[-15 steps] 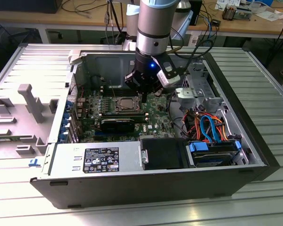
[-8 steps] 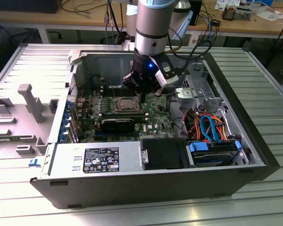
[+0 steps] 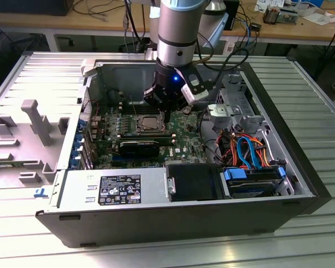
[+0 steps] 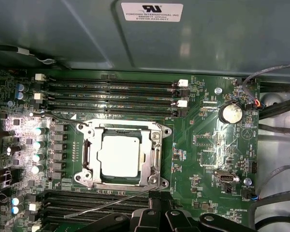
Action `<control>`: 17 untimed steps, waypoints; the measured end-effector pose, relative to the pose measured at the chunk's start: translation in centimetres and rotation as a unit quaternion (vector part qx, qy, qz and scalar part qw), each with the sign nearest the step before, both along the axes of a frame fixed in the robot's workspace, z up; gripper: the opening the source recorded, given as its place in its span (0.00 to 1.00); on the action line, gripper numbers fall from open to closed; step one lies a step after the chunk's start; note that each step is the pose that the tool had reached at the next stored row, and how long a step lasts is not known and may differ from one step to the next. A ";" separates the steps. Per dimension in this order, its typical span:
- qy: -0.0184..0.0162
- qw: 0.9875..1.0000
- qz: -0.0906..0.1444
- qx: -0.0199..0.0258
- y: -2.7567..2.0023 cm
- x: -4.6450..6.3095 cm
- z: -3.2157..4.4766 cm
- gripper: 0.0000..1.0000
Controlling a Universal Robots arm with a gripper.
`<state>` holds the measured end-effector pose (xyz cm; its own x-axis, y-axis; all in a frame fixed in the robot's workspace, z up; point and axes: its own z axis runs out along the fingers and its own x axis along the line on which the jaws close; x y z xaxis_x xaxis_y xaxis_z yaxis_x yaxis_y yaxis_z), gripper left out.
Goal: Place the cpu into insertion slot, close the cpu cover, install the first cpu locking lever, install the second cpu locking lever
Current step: 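Install the first cpu locking lever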
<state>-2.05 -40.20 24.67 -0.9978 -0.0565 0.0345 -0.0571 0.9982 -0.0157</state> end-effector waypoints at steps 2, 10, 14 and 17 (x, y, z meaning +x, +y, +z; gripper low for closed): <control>0.000 1.000 0.000 0.000 0.00 0.0 -0.02 0.11; 0.000 1.000 0.000 0.000 0.00 -0.4 -0.05 0.11; 0.000 1.000 0.000 0.000 0.00 -0.5 -0.06 0.11; 0.000 1.000 0.000 0.000 0.00 -0.7 -0.07 0.11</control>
